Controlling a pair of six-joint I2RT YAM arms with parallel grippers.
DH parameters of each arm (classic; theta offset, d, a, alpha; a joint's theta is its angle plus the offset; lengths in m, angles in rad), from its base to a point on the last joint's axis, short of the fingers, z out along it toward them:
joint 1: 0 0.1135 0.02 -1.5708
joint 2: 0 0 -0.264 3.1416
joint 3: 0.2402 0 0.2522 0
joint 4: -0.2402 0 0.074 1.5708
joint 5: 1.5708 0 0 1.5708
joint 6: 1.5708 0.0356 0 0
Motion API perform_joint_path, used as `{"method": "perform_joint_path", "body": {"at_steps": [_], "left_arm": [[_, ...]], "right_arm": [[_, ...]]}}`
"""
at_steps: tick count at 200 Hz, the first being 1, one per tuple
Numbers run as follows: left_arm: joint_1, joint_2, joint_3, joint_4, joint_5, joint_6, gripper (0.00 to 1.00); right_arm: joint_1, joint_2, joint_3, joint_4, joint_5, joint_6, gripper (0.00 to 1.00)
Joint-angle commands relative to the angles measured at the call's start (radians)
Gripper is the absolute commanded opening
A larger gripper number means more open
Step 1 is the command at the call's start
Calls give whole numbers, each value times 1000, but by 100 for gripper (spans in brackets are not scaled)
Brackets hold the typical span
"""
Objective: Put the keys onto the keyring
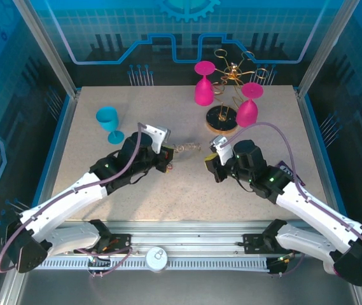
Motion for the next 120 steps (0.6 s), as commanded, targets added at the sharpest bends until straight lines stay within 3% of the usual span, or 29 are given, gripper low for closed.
{"method": "perform_joint_path", "body": {"at_steps": [1,68,120], "left_arm": [[15,-41,-35,25,90,354,0],[44,-150,-176,96,304,875,0],[63,-141,-213,151,411,1133,0]], "right_arm": [[-19,-27,21,8,28,-18,6],[-55,-35,14,63,-12,-152,5],[-47,-19,-104,308,-323,-419,14]]}}
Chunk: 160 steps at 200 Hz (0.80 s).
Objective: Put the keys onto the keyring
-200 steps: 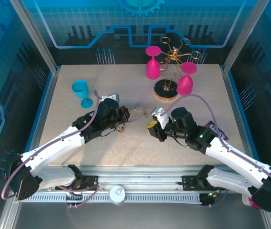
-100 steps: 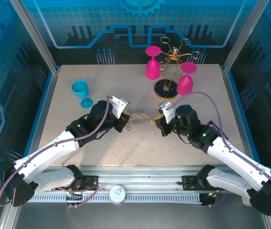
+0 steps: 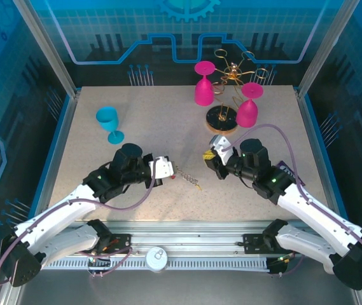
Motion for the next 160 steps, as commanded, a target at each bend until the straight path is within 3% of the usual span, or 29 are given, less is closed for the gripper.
{"method": "perform_joint_path", "body": {"at_steps": [1,59,160], "left_arm": [[11,-10,-15,84,102,194,0],[13,44,8,64,184,286,0],[13,77,7,68,246,296,0]], "right_arm": [[1,3,-55,156,-189,-182,14],[72,104,-50,151,-277,-464,17],[138,194,-41,174,-212,-529,18]]}}
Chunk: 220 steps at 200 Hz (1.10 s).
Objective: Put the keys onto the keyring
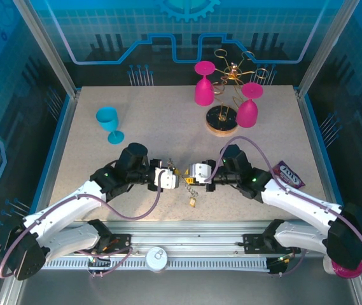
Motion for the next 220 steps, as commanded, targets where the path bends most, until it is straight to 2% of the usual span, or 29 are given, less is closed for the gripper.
{"method": "perform_joint_path", "body": {"at_steps": [1,74,142,220], "left_arm": [[10,1,20,39,72,28,0],[9,4,22,13,90,43,0],[9,11,10,25,33,73,0],[8,17,19,-15,51,104,0]], "right_arm": [[21,13,14,38,17,-31,18],[38,15,8,55,29,-32,14],[39,-11,3,7,80,-84,17],[70,36,14,42,108,-103,14]]}}
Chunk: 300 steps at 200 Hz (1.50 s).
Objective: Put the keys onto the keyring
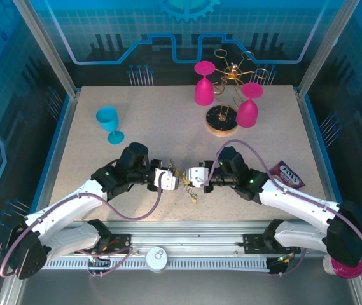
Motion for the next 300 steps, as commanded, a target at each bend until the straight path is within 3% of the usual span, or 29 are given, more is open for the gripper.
{"method": "perform_joint_path", "body": {"at_steps": [1,49,93,134,151,157,161,168,183,217,243,265,300], "left_arm": [[2,2,20,4,38,46,0],[2,7,19,16,67,32,0],[2,4,-23,160,91,-95,0],[2,-8,-56,219,84,-156,0],[1,-12,-66,240,51,-185,0],[2,-13,-74,264,27,-208,10],[3,-16,-81,281,13,-222,21],[3,-22,-95,311,-11,-244,39],[3,-43,-119,351,-66,-301,53],[3,-124,-163,458,-257,-572,67],[4,-171,-148,438,-477,-861,68],[3,-187,-87,319,-654,-1085,67],[4,-165,74,76,-796,-1372,62]], "right_arm": [[25,17,14,27,13,-19,14],[40,37,10,70,11,1,14],[52,62,-5,137,-17,52,15],[52,61,-18,134,-4,59,0],[51,56,-21,128,22,73,0],[51,55,-23,128,37,85,0],[51,54,-23,129,50,95,0],[51,53,-23,132,81,119,0],[51,52,-18,124,149,181,0],[51,40,-33,165,321,334,0],[52,48,-20,174,455,430,0],[50,67,28,145,668,567,0],[52,159,239,-182,1036,880,0]]}}
